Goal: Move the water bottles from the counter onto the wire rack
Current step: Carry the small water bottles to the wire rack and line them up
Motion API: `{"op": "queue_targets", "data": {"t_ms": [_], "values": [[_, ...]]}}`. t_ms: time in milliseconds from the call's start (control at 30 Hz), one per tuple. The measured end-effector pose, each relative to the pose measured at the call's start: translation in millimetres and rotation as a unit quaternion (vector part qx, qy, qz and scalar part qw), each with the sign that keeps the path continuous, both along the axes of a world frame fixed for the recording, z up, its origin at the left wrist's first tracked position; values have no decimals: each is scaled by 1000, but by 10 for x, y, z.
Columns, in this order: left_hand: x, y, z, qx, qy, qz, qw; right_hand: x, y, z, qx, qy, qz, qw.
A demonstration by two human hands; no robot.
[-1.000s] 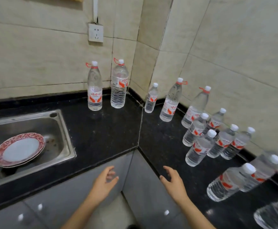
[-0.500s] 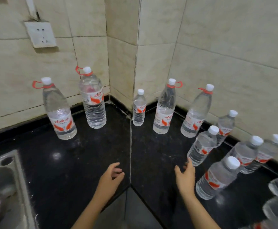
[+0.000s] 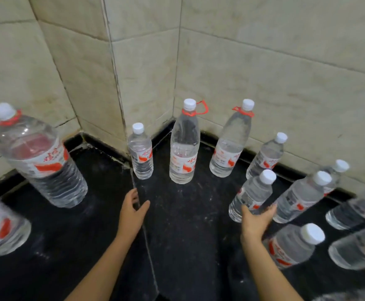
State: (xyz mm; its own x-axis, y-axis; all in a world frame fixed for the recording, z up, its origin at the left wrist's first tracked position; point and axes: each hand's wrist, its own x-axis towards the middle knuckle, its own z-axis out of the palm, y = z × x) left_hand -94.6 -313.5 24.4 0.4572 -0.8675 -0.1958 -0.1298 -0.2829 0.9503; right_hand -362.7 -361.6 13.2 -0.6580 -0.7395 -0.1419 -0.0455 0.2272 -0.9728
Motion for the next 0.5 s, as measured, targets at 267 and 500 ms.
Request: {"op": "queue_targets", "data": {"t_ms": [267,500], "values": [[582,-1005,-63,-36,-53,37,997,-74,-244,-36,-28,49,13,998],[596,-1536,-122,-83,-23,-24,996,188,-407,66,72,233,-12,970]]}}
